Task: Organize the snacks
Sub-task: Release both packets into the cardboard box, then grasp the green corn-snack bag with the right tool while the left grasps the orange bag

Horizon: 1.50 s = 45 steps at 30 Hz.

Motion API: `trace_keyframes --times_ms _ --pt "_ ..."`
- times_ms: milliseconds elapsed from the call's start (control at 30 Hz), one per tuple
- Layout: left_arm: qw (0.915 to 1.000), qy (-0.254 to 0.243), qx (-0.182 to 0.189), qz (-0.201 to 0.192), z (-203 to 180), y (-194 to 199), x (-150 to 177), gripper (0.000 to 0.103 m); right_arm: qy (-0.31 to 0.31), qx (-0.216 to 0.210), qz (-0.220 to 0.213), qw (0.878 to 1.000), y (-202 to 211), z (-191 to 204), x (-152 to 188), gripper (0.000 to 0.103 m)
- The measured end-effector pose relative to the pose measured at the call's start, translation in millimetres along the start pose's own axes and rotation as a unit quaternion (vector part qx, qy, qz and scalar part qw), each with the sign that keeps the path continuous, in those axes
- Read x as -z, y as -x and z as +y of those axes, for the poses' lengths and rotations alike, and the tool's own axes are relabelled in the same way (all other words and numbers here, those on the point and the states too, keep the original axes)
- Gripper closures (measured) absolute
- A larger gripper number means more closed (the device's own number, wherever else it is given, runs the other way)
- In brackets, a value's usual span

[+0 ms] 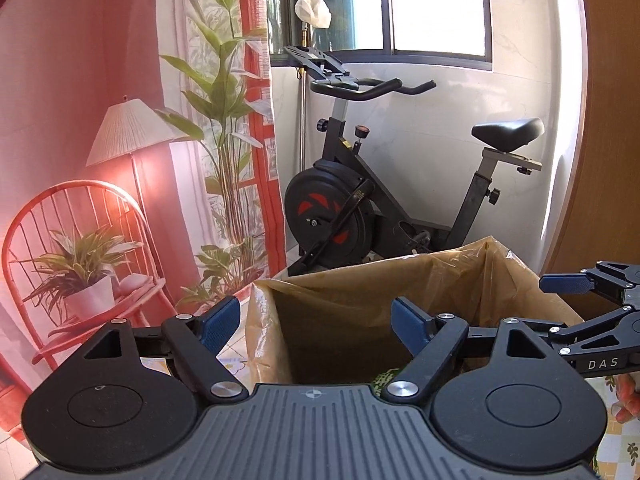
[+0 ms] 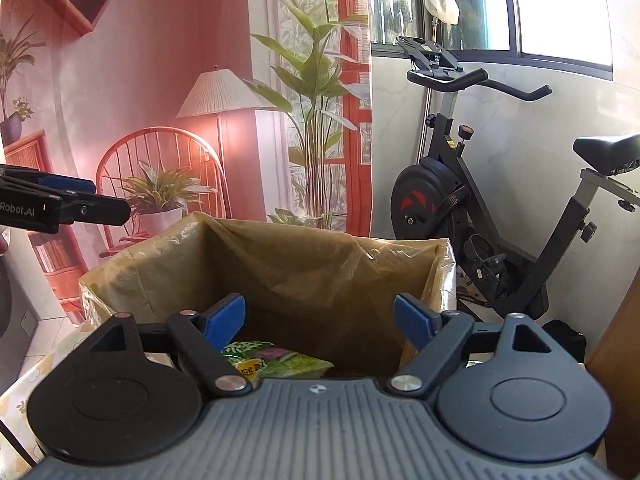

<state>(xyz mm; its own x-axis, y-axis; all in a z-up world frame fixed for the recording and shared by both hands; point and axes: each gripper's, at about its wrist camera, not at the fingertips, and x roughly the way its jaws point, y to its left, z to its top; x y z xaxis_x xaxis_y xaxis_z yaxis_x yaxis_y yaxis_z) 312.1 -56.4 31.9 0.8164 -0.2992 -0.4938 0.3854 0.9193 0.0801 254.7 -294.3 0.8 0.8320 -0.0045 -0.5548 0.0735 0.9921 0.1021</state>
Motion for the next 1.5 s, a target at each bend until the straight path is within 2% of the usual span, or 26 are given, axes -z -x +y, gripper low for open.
trace_keyframes --times_ms 200,333,433,600,767,933,1133,1233,1367,1500 --pt "0.9982 0.057 -0.011 -0.016 30 55 41 0.019 0.006 -0.018 -0.026 0.999 49 -1 24 0.019" --pt "0.9947 0.098 -0.024 -0.021 43 80 75 0.019 0.02 -0.027 -0.027 0.999 68 0 46 0.017" --pt "0.9896 0.139 -0.033 -0.02 47 89 102 0.019 0.027 -0.026 -0.008 0.999 73 -4 67 0.016" --pt "0.9813 0.19 -0.032 -0.005 38 87 139 0.019 0.053 -0.011 0.053 0.997 70 -10 111 0.013" --pt "0.9771 0.21 -0.02 0.031 26 72 165 0.019 0.099 -0.022 0.116 0.988 62 -12 153 0.008" --pt "0.9766 0.209 -0.008 0.05 17 64 180 0.019 0.115 -0.052 0.147 0.981 57 -19 179 0.005" --pt "0.9748 0.214 -0.006 0.061 11 57 188 0.019 0.101 -0.071 0.187 0.975 41 -31 191 0.005" --pt "0.9737 0.217 -0.005 0.067 11 54 190 0.019 0.073 -0.073 0.208 0.973 30 -35 197 0.004" --pt "0.9726 0.221 -0.007 0.073 14 52 194 0.019 0.055 -0.073 0.213 0.973 28 -35 203 0.005" --pt "0.9681 0.236 -0.012 0.084 20 48 203 0.019 0.042 -0.06 0.199 0.977 33 -33 205 0.013"
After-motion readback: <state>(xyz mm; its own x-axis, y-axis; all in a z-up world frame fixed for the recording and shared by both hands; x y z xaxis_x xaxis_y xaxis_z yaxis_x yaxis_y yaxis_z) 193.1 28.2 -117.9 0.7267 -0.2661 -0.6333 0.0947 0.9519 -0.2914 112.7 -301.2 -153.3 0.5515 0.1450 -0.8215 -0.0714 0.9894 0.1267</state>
